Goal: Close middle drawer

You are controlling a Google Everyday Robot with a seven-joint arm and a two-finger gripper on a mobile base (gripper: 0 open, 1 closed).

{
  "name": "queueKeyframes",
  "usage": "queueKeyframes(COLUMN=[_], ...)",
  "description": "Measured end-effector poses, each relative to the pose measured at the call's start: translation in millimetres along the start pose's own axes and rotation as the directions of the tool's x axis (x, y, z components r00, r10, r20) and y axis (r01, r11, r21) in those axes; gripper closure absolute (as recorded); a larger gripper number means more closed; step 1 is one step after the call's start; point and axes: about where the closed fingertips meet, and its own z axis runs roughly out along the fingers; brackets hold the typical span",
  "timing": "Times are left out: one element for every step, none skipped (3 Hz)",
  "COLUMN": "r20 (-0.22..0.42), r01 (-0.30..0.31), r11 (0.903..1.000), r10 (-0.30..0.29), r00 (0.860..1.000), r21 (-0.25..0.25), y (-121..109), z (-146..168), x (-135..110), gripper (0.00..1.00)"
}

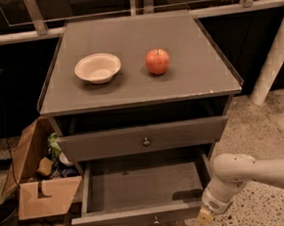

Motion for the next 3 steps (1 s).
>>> queueKeyframes(r20=[0.006,0.019,0.042], r01=[-0.006,-0.019,-0.033], r11=[1.0000,0.9998,0.9988], r10=[0.006,0.018,0.032], r00=[1.000,1.000,0.999], r21=[0.003,0.010,0.036], y=[-3.0,-8.7,-20.5], z=[1.2,1.6,-2.3], x=[-1.9,-6.5,-15.5], gripper=[1.00,1.00,1.00])
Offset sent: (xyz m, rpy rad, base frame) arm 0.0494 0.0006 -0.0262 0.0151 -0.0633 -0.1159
